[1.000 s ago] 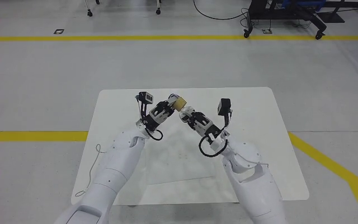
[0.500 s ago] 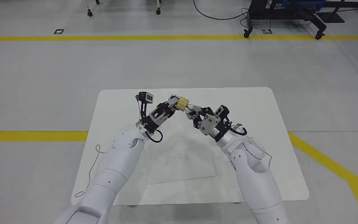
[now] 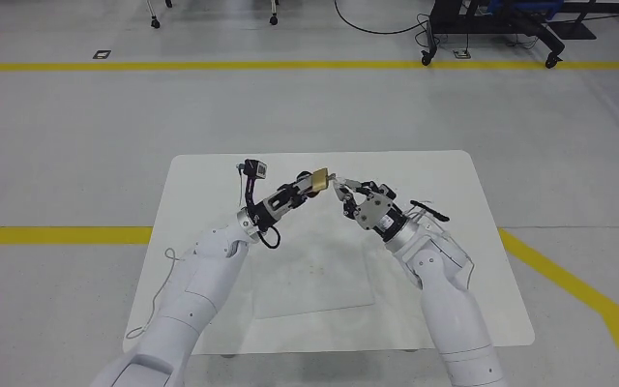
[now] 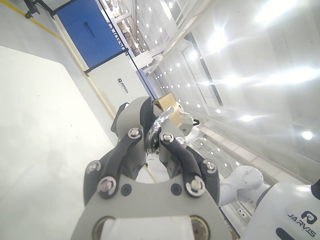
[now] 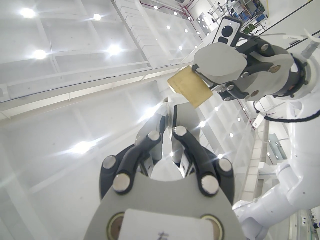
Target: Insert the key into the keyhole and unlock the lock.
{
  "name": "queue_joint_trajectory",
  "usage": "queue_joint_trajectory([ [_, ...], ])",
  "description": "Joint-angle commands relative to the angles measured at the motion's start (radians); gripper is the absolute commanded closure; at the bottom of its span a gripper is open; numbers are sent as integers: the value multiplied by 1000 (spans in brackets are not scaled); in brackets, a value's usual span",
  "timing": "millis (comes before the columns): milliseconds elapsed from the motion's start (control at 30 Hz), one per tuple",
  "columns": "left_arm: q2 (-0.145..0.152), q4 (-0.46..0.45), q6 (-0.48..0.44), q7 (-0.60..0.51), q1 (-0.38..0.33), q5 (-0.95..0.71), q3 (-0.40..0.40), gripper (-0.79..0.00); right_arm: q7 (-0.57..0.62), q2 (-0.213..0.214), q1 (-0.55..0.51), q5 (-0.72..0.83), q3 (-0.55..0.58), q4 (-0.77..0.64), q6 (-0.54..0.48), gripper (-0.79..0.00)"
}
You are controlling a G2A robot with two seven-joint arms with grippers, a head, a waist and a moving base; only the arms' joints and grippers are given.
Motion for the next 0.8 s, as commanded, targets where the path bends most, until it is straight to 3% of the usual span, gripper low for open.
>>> queue_joint_trajectory([
  [0,2,-5,-2,7,2,1,-3,0,-5,2,3,-10,0,4,6,0],
  [67,4,-8,-1,17,2,4,-8,0,-6,4,6,-6,4,8,4,0],
  [100,6,-10,-2,21,2,5,-12,0,-10,5,7,-11,7,8,-2,-163],
  [133,9,-10,0,25,0,9,-17,0,-20,7,7,-24,13,5,-14,-397],
  [167,11,-11,0,29,-1,13,-22,0,-29,8,5,-34,19,1,-29,-785],
  [367,32,-30,26,33,-7,89,-45,0,-38,23,-23,-130,81,-52,-147,-785],
  [467,49,-49,90,-38,-10,186,-37,0,-97,33,-49,-247,122,-110,-222,-785],
  [600,72,-83,202,-122,-14,427,5,0,-97,33,-49,-247,122,-110,-222,-785],
  [767,76,-151,285,-156,18,548,67,0,-97,33,-49,-247,122,-110,-222,-785],
])
